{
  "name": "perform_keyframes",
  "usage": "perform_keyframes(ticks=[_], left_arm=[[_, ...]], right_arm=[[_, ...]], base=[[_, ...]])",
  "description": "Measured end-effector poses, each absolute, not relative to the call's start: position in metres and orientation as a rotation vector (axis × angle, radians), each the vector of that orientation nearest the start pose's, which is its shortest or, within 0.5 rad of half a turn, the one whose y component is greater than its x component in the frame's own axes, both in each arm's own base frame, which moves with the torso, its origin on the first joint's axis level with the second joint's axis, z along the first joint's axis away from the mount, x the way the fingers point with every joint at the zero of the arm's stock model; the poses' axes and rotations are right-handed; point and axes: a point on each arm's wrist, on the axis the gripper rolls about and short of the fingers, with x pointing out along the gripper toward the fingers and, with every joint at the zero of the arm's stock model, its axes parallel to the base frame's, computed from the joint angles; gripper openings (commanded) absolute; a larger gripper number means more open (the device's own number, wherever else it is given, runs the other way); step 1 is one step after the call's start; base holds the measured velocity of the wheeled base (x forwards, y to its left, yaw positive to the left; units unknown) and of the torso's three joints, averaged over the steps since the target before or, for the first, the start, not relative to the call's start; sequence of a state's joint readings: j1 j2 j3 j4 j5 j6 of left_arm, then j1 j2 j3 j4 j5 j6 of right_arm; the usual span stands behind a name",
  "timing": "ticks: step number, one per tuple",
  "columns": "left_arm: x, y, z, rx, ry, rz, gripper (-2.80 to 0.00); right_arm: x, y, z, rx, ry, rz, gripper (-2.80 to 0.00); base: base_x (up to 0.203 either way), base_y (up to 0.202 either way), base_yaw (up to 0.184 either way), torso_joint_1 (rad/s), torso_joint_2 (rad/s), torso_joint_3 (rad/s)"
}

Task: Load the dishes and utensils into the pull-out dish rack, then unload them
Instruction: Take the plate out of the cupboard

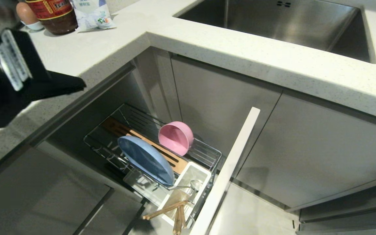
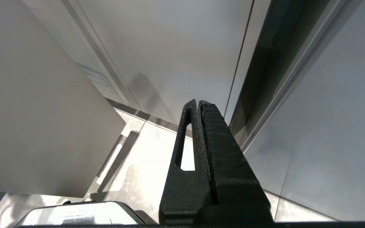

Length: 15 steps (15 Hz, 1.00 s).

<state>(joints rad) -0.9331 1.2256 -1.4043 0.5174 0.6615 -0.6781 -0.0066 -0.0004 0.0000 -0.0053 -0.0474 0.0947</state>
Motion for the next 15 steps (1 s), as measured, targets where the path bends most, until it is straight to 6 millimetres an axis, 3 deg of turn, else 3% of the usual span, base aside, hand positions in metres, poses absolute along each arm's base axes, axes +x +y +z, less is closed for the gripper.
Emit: perform_keyframes(ticks=[6,7,11,15], left_arm=[[0.131,-0.164,0.309,-0.411,0.492,-0.063,-2.80],[0.135,-0.169,0.296,-0.386,0.535,-0.029,0.00],[0.146,-0.185,0.254,-0.352,0.648,0.089,0.00],[0.156,-0.200,0.237,-0.360,0.671,0.126,0.00]], right_arm=[[-0.023,-0.001,0.076,0.095,-0.008,-0.054,-2.80],[-0.023,-0.001,0.076,0.095,-0.008,-0.054,-2.80],[-0.023,-0.001,0.076,0.095,-0.009,-0.054,-2.80],[-0.023,-0.001,0.076,0.095,-0.009,-0.054,-2.80]], base=[[0.000,0.000,0.000,0.000,0.00,0.000],[0.000,0.000,0.000,0.000,0.00,0.000],[0.000,0.000,0.000,0.000,0.00,0.000],[0.000,0.000,0.000,0.000,0.00,0.000]])
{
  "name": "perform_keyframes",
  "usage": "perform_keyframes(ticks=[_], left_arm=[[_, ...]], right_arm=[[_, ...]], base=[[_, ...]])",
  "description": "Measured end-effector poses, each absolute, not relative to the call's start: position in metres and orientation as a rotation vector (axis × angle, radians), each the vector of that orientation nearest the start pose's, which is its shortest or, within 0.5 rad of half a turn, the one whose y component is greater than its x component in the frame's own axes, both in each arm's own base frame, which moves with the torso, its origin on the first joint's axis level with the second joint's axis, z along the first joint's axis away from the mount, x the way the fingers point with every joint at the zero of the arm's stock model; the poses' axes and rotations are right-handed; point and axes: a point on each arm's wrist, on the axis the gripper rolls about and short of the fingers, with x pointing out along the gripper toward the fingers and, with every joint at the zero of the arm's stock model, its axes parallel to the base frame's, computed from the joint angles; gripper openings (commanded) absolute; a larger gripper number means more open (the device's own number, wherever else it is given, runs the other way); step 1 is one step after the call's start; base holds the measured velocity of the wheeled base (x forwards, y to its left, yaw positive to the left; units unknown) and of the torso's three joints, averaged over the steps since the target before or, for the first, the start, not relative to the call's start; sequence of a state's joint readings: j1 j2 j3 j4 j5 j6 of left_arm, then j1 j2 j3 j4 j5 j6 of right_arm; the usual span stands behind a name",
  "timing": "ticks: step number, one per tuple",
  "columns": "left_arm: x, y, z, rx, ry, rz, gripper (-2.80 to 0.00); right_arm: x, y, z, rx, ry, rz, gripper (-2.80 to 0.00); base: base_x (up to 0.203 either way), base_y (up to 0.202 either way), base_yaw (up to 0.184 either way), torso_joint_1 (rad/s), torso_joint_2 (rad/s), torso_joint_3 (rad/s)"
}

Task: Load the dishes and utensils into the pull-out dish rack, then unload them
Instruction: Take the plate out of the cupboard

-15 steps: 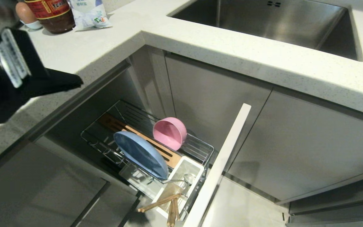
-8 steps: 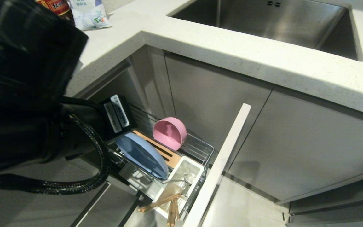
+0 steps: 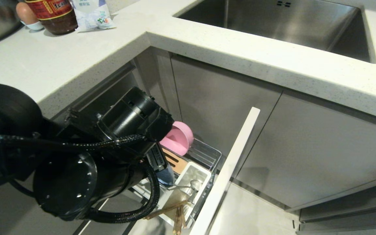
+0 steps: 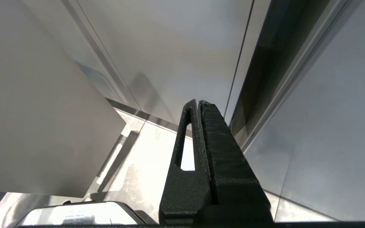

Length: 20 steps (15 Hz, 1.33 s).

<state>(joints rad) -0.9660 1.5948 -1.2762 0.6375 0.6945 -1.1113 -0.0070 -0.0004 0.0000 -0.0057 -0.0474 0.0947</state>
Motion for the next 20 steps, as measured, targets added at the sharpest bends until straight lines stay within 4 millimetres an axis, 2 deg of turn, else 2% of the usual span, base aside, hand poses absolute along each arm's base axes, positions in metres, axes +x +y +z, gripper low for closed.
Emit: perform_keyframes(ticks=[6,12,17,18,20], left_arm=[[0.173,-0.210,0.226,-0.367,0.604,0.182,0.00],[0.208,-0.210,0.205,-0.357,0.596,0.285,0.00],[0.217,-0.209,0.200,-0.345,0.591,0.301,0.00],[0.218,-0.209,0.200,-0.344,0.590,0.302,-2.80],[0.218,-0.208,0.200,-0.335,0.591,0.302,-2.80]], right_arm=[[-0.023,-0.001,0.076,0.095,-0.009,-0.054,-2.80],[-0.023,-0.001,0.076,0.095,-0.008,-0.053,-2.80],[-0.023,-0.001,0.076,0.095,-0.009,-0.054,-2.80],[-0.023,-0.001,0.076,0.095,-0.009,-0.053,-2.80],[-0.023,-0.001,0.076,0.095,-0.008,-0.053,-2.80]], base=[[0.000,0.000,0.000,0.000,0.00,0.000],[0.000,0.000,0.000,0.000,0.00,0.000],[0.000,0.000,0.000,0.000,0.00,0.000],[0.000,0.000,0.000,0.000,0.00,0.000],[0.000,0.000,0.000,0.000,0.00,0.000]])
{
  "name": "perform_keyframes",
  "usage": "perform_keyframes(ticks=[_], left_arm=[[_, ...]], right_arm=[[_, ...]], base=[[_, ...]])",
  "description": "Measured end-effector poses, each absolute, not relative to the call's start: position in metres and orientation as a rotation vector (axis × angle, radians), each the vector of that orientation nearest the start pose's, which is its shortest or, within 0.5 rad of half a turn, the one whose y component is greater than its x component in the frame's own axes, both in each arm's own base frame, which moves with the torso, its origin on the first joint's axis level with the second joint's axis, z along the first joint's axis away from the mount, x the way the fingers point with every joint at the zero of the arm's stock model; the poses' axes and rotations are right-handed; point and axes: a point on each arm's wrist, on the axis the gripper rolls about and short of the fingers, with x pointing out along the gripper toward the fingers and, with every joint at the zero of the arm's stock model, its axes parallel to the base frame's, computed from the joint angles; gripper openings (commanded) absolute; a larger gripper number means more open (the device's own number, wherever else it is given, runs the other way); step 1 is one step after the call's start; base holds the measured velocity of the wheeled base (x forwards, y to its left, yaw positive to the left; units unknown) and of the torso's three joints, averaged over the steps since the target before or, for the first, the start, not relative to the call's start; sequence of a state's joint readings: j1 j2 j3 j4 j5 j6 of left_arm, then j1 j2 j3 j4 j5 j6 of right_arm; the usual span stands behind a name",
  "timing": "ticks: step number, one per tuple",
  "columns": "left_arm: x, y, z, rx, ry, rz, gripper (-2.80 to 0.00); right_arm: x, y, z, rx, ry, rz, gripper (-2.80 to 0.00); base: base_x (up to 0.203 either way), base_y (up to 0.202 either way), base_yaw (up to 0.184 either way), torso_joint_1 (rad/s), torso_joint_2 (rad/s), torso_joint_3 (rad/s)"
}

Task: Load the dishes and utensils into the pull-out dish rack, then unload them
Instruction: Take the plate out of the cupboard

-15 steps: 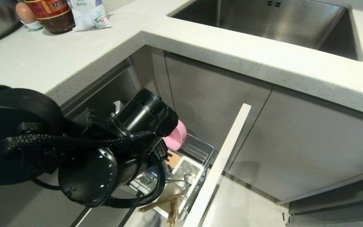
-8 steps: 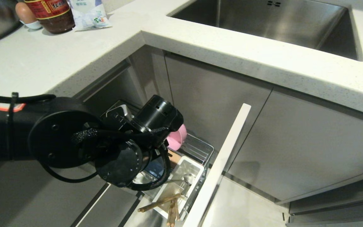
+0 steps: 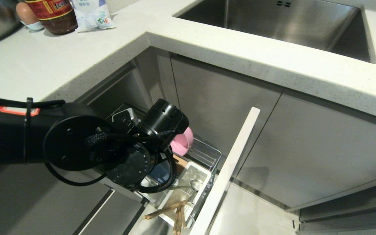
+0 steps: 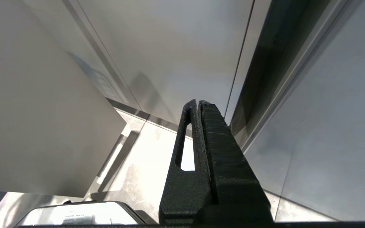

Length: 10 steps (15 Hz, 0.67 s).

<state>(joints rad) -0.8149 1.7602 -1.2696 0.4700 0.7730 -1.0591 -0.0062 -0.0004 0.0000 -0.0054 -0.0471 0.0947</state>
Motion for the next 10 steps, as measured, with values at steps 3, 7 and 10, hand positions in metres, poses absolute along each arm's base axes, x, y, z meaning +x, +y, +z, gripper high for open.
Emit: perform_keyframes(ticks=[3,7,10], left_arm=[[0.2182,-0.2082,0.2003,-0.332,0.587,0.306,-2.80],[0.2178,-0.2094,0.2014,-0.341,0.582,0.300,-2.80],[0.2168,-0.2095,0.2015,-0.337,0.582,0.299,-2.80]], right_arm=[[-0.0229,-0.0009,0.0760,0.095,-0.008,-0.054,-2.80],[-0.0229,-0.0009,0.0761,0.095,-0.010,-0.053,-2.80],[-0.0229,-0.0009,0.0761,0.095,-0.009,-0.054,-2.80]], base=[[0.000,0.000,0.000,0.000,0.00,0.000],[0.000,0.000,0.000,0.000,0.00,0.000],[0.000,0.000,0.000,0.000,0.00,0.000]])
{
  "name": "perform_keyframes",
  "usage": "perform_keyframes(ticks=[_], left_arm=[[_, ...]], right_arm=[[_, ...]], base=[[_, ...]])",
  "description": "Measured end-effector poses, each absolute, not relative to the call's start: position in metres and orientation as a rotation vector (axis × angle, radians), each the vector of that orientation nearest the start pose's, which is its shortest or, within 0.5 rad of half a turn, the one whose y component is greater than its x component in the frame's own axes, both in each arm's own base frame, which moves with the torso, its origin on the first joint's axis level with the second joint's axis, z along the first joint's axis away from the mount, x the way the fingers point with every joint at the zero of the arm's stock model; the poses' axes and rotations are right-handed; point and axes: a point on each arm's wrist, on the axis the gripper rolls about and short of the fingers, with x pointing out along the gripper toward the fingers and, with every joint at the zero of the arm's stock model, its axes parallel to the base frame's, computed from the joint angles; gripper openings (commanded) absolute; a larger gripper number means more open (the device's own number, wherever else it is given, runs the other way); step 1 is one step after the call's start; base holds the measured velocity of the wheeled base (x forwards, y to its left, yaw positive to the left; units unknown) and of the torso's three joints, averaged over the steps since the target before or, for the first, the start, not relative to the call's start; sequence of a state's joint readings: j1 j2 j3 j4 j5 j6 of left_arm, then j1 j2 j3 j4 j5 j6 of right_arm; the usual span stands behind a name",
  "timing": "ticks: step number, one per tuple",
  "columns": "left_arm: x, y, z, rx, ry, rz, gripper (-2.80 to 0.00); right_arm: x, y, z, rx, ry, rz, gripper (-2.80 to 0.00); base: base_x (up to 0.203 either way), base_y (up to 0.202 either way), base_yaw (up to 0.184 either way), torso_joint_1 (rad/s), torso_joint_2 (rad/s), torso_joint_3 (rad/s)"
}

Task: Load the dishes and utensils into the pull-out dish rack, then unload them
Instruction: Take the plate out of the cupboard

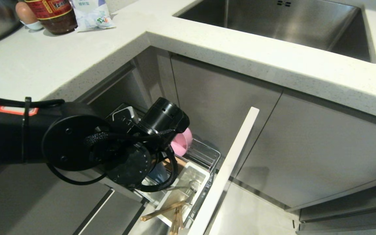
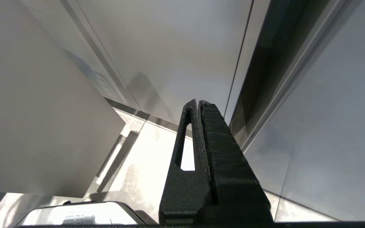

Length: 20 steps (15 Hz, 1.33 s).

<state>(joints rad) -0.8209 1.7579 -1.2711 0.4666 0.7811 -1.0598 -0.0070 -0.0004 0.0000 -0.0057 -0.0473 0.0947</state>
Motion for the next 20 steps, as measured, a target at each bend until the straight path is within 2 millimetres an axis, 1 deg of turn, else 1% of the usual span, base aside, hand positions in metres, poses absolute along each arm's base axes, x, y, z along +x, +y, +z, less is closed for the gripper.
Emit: perform_keyframes(ticks=[3,5,8,10,14,17,20], left_arm=[[0.215,-0.210,0.204,-0.338,0.580,0.292,-2.80],[0.210,-0.209,0.211,-0.351,0.570,0.275,-2.80],[0.196,-0.204,0.233,-0.381,0.537,0.222,-2.80],[0.183,-0.198,0.251,-0.402,0.506,0.170,-2.80],[0.148,-0.184,0.291,-0.450,0.440,0.032,-2.80],[0.118,-0.171,0.317,-0.465,0.395,-0.096,-2.80],[0.099,-0.154,0.339,-0.505,0.350,-0.174,-2.80]], right_arm=[[-0.023,-0.001,0.076,0.095,-0.009,-0.053,-2.80],[-0.023,-0.001,0.076,0.095,-0.008,-0.054,-2.80],[-0.023,-0.001,0.076,0.095,-0.009,-0.054,-2.80],[-0.023,-0.001,0.076,0.095,-0.008,-0.054,-2.80],[-0.023,-0.001,0.076,0.095,-0.009,-0.054,-2.80],[-0.023,-0.001,0.076,0.094,-0.008,-0.054,-2.80],[-0.023,-0.001,0.076,0.095,-0.009,-0.053,-2.80]], base=[[0.000,0.000,0.000,0.000,0.00,0.000],[0.000,0.000,0.000,0.000,0.00,0.000],[0.000,0.000,0.000,0.000,0.00,0.000],[0.000,0.000,0.000,0.000,0.00,0.000],[0.000,0.000,0.000,0.000,0.00,0.000],[0.000,0.000,0.000,0.000,0.00,0.000],[0.000,0.000,0.000,0.000,0.00,0.000]])
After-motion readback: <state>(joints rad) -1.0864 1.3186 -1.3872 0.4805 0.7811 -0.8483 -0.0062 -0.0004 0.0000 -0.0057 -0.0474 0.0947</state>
